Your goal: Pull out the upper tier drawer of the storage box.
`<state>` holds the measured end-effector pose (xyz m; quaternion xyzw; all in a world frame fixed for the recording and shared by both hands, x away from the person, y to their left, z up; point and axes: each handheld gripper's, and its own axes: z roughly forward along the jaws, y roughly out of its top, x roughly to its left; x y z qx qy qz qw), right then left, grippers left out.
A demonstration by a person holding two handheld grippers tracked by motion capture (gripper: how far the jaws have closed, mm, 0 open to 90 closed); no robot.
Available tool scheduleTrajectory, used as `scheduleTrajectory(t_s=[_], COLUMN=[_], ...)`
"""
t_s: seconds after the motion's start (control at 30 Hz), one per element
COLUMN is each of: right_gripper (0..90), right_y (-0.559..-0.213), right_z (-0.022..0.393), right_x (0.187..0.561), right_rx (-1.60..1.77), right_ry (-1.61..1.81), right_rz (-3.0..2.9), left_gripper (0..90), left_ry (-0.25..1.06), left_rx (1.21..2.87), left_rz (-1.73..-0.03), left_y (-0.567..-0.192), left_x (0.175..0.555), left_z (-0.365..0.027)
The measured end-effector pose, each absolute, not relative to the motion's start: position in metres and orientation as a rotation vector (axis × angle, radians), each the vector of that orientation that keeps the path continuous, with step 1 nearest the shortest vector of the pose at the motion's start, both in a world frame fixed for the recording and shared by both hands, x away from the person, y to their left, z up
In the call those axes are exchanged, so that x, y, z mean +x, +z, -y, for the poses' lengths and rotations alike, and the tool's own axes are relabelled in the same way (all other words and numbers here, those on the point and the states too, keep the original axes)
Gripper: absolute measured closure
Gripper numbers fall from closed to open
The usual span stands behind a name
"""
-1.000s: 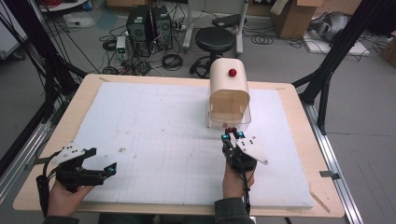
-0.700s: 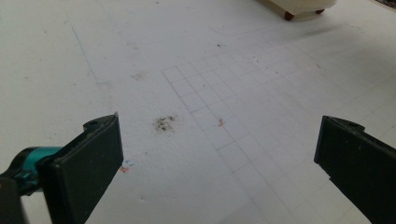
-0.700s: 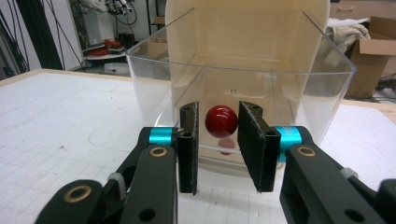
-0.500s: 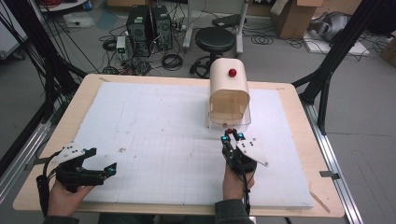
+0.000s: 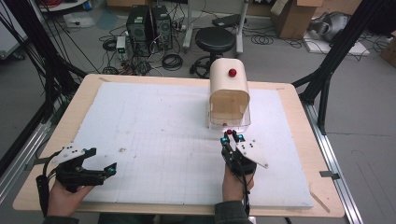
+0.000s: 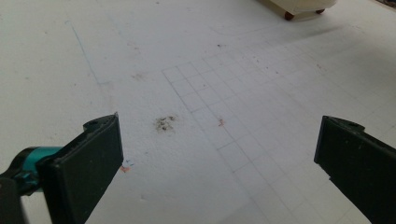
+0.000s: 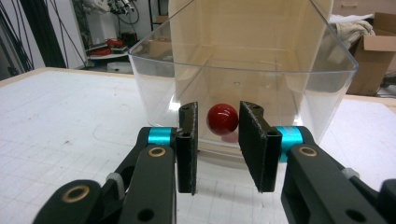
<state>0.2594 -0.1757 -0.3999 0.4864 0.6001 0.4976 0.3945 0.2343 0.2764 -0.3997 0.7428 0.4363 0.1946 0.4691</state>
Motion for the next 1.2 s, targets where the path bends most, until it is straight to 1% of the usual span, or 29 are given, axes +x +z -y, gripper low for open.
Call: scheduleTrajectory(t_s=[0.4, 0.57, 0.67, 0.73, 0.77, 0.8, 0.87, 0.9, 0.93, 1.2], right_gripper=[67.5, 64.7, 60.7, 56.2, 56.2, 51.7, 48.7, 48.7, 45.0, 32.5], right_y=[-0.401, -0.4, -0.4, -0.4, -0.4, -0.4, -0.4, -0.4, -0.399, -0.396], right_z=[0.177, 0.177, 0.179, 0.181, 0.181, 0.183, 0.185, 0.185, 0.187, 0.199], right_x=[0.258, 0.254, 0.252, 0.251, 0.251, 0.25, 0.249, 0.249, 0.249, 0.252], right_rx=[1.224, 1.215, 1.191, 1.186, 1.186, 1.17, 1.16, 1.16, 1.152, 1.137], right_ry=[1.267, 1.278, 1.279, 1.293, 1.293, 1.303, 1.313, 1.313, 1.32, 1.381], right_rz=[-1.535, -1.548, -1.576, -1.601, -1.601, -1.636, -1.659, -1.659, -1.687, -1.789], left_gripper=[1.7, 1.7, 1.8, 1.8, 1.8, 1.7, 1.8, 1.7, 1.8, 1.8], left_ry=[0.476, 0.477, 0.477, 0.475, 0.475, 0.475, 0.474, 0.474, 0.473, 0.473], left_rx=[1.823, 1.824, 1.823, 1.825, 1.825, 1.823, 1.822, 1.822, 1.82, 1.822], left_rz=[-1.067, -1.068, -1.07, -1.07, -1.07, -1.071, -1.072, -1.072, -1.073, -1.075], left_y=[-0.4, -0.4, -0.4, -0.4, -0.4, -0.4, -0.4, -0.4, -0.4, -0.4], left_x=[0.234, 0.234, 0.234, 0.234, 0.234, 0.234, 0.235, 0.235, 0.235, 0.235], left_z=[-0.276, -0.277, -0.277, -0.277, -0.277, -0.277, -0.276, -0.276, -0.276, -0.276])
